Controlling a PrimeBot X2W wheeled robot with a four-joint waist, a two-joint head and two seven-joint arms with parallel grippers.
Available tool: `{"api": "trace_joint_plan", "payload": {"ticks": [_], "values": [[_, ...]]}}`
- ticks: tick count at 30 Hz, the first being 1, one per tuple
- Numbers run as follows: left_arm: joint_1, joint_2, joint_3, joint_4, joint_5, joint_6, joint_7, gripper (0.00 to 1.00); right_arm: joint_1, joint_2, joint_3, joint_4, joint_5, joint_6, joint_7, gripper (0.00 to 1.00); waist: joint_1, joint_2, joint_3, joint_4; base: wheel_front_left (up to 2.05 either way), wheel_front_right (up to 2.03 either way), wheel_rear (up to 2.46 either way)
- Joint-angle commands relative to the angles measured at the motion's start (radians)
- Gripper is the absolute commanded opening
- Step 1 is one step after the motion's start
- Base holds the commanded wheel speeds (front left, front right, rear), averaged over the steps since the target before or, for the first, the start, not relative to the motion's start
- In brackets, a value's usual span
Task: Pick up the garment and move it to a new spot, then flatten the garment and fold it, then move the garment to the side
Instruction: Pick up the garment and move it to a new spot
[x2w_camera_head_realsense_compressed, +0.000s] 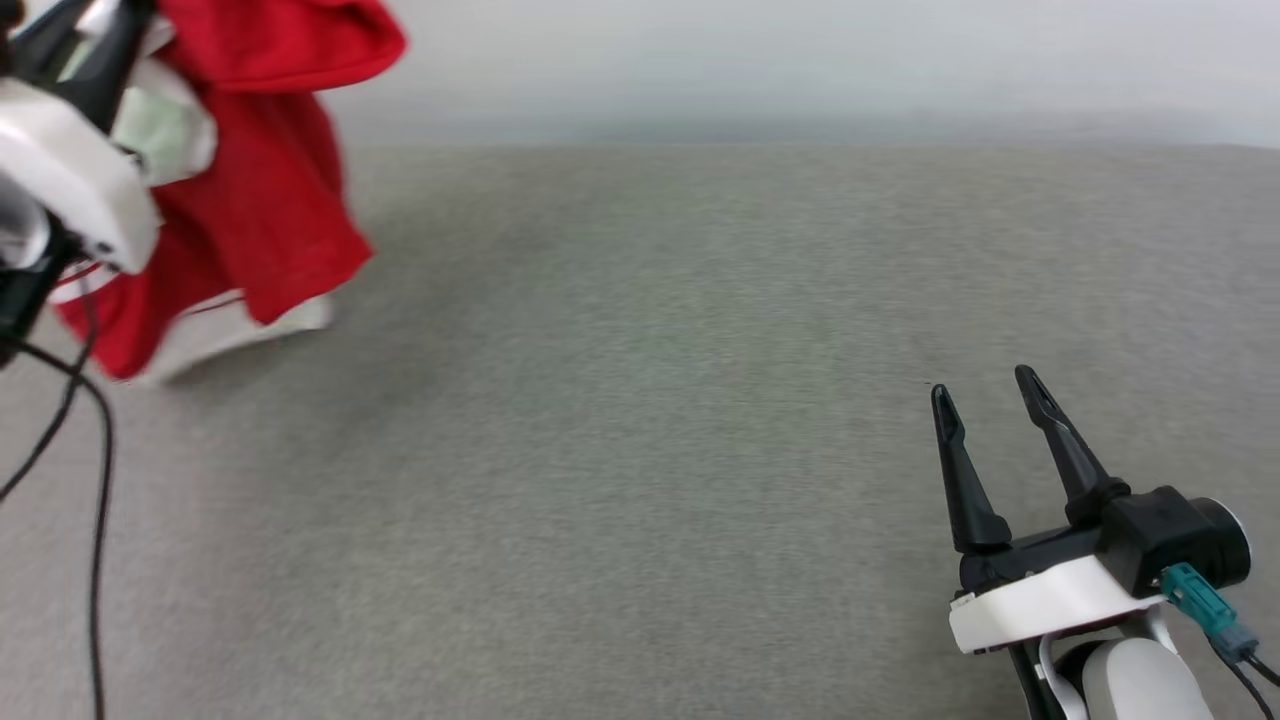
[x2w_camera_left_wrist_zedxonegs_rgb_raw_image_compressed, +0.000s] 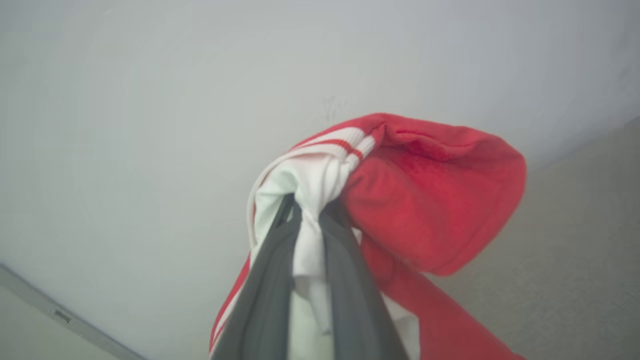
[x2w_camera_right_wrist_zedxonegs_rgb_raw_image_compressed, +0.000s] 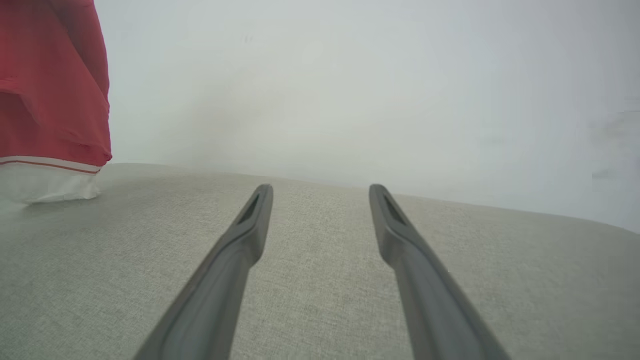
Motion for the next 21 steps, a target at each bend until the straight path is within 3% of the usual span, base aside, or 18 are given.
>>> {"api": "trace_joint_plan", "payload": {"ticks": [1,8,15,21], "values": [[-0.021,-0.011,-0.007,-0.021,0.011,0.010,0.001,0.00,0.004,0.001,-0.002,0.002,0.006,-0.001,-0.002,1.00,0.0002,0.0000,-0.021,-0.056,0.00,0.00,0.00],[-0.079,-0.112,-0.041,-0.109,0.062,0.043,-0.015,0.00,0.001,0.002,-0.018,0.001,0.026,-0.001,-0.002,1.00,0.0002,0.0000,-0.010,-0.164,0.00,0.00,0.00],[-0.064,-0.179,-0.082,-0.129,0.105,0.034,-0.103,0.00,-0.001,0.001,-0.031,-0.010,0.041,-0.001,-0.002,1.00,0.0002,0.0000,0.019,-0.230,0.00,0.00,0.00],[0.095,-0.181,-0.159,-0.128,0.110,0.008,-0.161,0.00,0.009,0.001,-0.048,-0.017,0.039,-0.001,-0.002,1.00,0.0002,0.0000,0.049,-0.232,0.00,0.00,0.00]]}}
